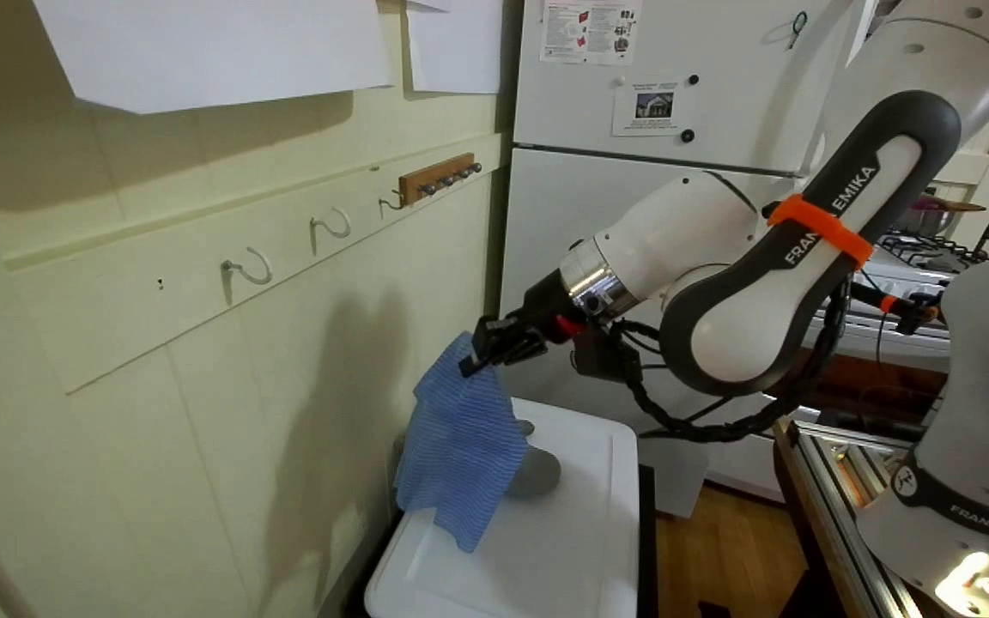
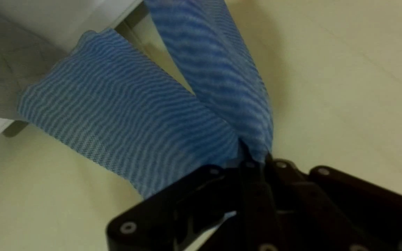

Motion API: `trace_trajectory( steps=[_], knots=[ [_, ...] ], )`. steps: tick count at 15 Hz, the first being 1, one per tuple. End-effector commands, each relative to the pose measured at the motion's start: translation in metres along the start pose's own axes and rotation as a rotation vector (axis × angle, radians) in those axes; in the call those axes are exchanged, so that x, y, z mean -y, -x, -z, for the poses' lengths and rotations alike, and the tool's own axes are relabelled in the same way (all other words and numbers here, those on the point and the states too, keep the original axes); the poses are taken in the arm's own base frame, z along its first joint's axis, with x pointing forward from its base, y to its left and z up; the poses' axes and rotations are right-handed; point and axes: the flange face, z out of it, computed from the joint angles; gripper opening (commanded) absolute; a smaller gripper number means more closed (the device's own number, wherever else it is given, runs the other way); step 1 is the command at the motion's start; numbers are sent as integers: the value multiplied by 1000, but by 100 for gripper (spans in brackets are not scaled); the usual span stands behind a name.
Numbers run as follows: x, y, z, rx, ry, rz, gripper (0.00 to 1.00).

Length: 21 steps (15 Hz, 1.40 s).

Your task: Hang the blue cloth

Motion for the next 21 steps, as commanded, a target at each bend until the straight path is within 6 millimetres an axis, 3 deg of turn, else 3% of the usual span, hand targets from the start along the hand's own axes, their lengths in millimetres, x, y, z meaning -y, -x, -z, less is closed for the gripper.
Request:
trace_trajectory(
  steps=[1,8,9,16,21],
  knots=[
    [22,-14,28,-64,-65,39,0],
    [74,-59,65,-153,-171,61,0],
    [65,-50,59,-144,-156,52,0],
    [66,-53,58,-147,-159,51,2],
    [106,-68,86,-223,-263,125,0]
  ],
)
